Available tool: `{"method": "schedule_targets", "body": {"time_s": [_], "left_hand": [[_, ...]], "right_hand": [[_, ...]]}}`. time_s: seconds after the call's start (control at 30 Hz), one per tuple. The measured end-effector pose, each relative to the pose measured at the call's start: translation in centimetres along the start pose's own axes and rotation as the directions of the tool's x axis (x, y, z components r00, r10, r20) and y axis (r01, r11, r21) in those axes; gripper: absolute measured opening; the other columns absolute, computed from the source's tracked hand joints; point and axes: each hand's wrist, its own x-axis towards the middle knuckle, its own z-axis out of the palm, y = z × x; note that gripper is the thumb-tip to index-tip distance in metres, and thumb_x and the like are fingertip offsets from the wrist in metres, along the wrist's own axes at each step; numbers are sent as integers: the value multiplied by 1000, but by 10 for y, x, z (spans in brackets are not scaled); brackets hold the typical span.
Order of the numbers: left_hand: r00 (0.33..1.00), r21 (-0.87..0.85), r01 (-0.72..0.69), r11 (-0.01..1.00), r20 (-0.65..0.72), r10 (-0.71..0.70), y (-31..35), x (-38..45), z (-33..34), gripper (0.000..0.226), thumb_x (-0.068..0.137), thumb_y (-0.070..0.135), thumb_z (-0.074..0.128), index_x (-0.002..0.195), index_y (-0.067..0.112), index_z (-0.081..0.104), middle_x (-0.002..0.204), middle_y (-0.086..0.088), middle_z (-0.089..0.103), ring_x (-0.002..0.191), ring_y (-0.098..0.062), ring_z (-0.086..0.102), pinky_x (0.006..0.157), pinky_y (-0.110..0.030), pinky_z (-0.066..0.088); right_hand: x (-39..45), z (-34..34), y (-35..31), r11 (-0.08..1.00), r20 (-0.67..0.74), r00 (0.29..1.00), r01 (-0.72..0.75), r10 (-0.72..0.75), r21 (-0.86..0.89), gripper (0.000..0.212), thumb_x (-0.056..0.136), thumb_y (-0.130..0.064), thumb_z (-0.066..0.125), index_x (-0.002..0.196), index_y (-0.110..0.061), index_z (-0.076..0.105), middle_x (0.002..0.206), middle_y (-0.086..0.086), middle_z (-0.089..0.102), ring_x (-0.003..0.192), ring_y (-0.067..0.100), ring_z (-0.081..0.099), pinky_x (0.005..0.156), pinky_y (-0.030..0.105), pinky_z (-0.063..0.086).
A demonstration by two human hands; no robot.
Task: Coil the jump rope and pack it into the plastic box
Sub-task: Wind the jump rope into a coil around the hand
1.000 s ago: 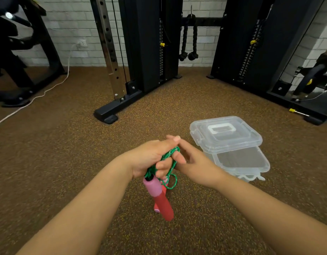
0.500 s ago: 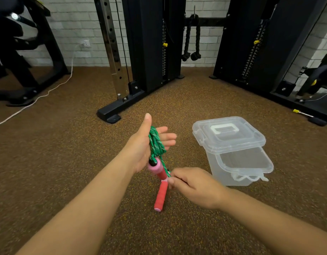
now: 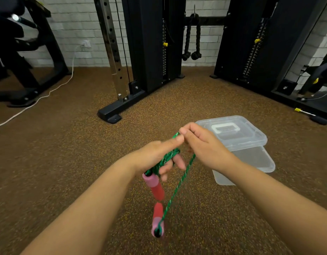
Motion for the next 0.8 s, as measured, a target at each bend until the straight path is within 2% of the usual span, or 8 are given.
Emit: {"method": "schedule_targets", "body": {"time_s": [0.13,0.27,0.37,0.5,0.57,0.63,0.73,0.8], "left_hand": [[998,-221,-58,974,-27,54,2,0,-7,51,91,52,40,55,17,53,30,7,32,31,-13,42,51,-25,43],[990,-521,-133,843,-110,89,6,-1,-14,56,89,59,37,48,21,44,29,9,28,29,-11,36,46,-22,39],[978,-609,-180,773,-198,72,6,1,-19,60,89,64,34,49,22,44,31,9,28,30,-11,34,46,-23,39],[940,-677,-235,698,-342,-16,5,5,-21,63,88,69,31,52,20,48,36,8,30,34,-12,34,46,-24,37],[904,-705,-297,644,-424,-47,3,9,-24,64,88,69,31,62,17,56,42,6,36,39,-13,38,49,-25,40],[888,-710,-343,616,-459,-34,1,13,-29,70,90,67,26,87,10,67,52,3,49,50,-16,50,61,-28,46],[897,-671,-328,665,-442,-3,-1,13,-34,84,91,67,12,119,3,59,82,-10,73,81,-24,70,84,-36,48],[907,-615,-280,737,-421,-7,-2,13,-29,91,88,71,6,127,2,50,103,-19,73,99,-29,69,94,-38,45]], "right_hand": [[-4,7,24,992,-47,992,-113,116,63,28,98,-38,42,74,-34,57,59,-8,38,59,16,37,62,39,37],[-18,22,38,977,40,984,-179,176,112,32,101,-29,38,76,-27,59,55,-7,36,53,11,35,55,33,32],[-25,30,41,975,80,980,-190,182,114,30,101,-25,39,77,-23,58,53,-8,37,49,8,35,51,29,32],[-30,32,47,978,86,978,-195,189,68,33,100,-30,40,73,-30,60,48,-14,44,49,7,38,53,30,35],[-34,30,48,985,95,980,-174,174,-8,33,99,-33,41,73,-31,60,50,-16,48,51,5,41,57,30,37],[-39,28,45,984,127,978,-158,168,-82,33,99,-32,41,73,-28,59,52,-17,51,51,2,43,56,26,37],[-47,28,37,970,226,965,-83,136,-228,30,99,-37,41,75,-30,58,60,-10,49,55,5,45,57,29,39],[-48,26,28,963,276,955,-30,107,-269,30,98,-40,40,78,-30,60,63,-9,51,58,5,46,59,30,40]]}}
